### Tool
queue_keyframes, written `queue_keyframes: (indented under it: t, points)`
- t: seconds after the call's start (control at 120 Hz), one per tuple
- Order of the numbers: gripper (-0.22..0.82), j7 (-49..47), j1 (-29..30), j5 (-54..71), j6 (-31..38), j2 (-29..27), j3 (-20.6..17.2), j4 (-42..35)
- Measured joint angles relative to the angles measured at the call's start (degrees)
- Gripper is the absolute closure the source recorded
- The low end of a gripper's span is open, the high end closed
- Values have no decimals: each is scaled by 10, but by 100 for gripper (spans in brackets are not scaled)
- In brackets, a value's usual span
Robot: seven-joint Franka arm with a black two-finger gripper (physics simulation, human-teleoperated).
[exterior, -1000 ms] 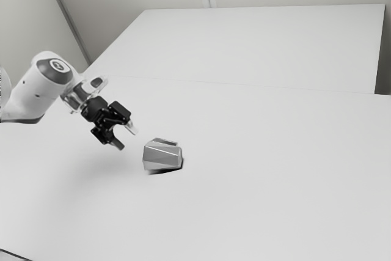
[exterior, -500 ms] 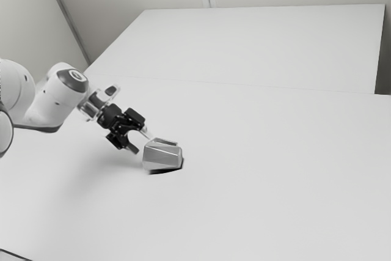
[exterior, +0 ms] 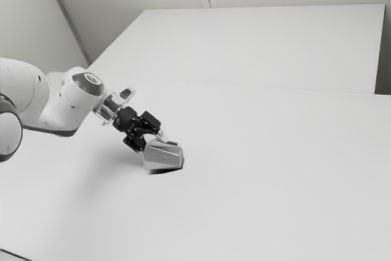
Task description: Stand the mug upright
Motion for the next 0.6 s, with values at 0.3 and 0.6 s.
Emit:
queue_keyframes:
  t: [0.3, 0.6]
  points:
    - [42, -2, -18, -6, 1, -5, -1, 13]
    - [65, -7, -30, -7, 1, -9, -1, 19]
